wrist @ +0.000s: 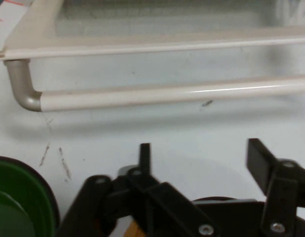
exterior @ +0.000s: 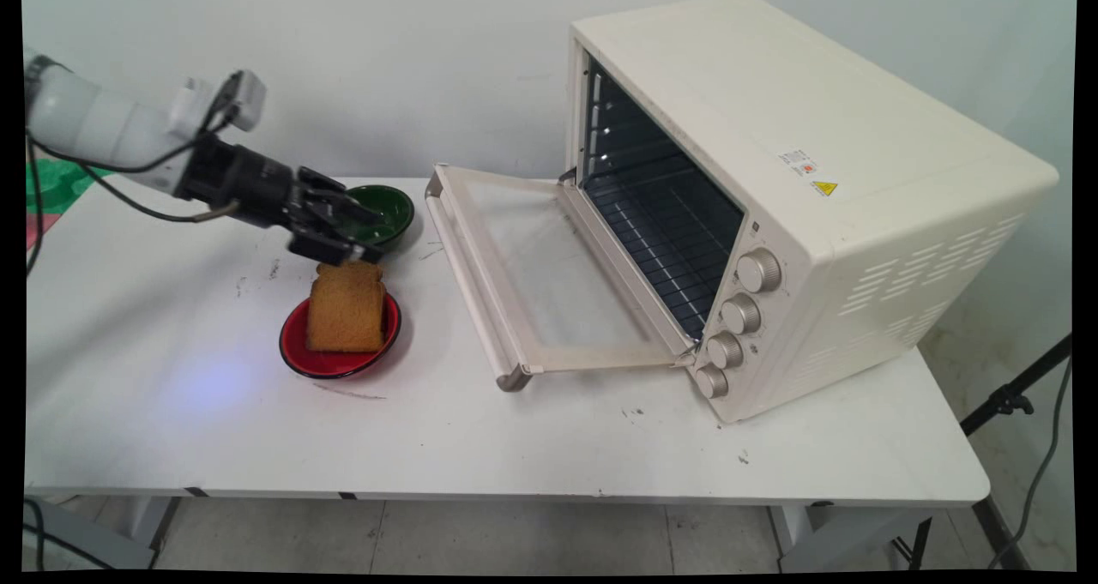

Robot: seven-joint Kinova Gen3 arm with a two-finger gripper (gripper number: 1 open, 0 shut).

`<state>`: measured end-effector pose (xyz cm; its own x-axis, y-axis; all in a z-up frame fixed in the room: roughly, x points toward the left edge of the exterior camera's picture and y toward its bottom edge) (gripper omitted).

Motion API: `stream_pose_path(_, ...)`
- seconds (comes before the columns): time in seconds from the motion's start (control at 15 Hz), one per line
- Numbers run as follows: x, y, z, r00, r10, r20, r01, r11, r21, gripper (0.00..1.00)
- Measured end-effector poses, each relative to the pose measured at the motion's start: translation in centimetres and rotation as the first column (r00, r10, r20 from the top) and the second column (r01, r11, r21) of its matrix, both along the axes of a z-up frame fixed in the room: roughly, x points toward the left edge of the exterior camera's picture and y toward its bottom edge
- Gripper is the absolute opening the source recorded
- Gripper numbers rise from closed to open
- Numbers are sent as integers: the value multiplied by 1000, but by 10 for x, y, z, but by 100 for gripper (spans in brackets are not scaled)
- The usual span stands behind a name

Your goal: Close the oven

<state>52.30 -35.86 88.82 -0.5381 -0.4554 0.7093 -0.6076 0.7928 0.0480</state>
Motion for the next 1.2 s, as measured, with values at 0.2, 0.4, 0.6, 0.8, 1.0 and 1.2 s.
stream_pose_path(0.2,-22,-10,-14,999,11,43,-12,1000,11,0)
stream_pose_path(0.4,-42,-18,-30,996,19,83,-21,1000,22,0)
stream_pose_path(0.6,-61,-27,-47,994,24,111,-28,999,32,0)
stream_pose_path(0.8,-79,-36,-61,991,28,130,-33,999,38,0)
stream_pose_path(1.0,-90,-43,-70,990,32,141,-38,998,42,0)
stream_pose_path(1.2,-100,-47,-76,989,32,148,-39,998,45,0)
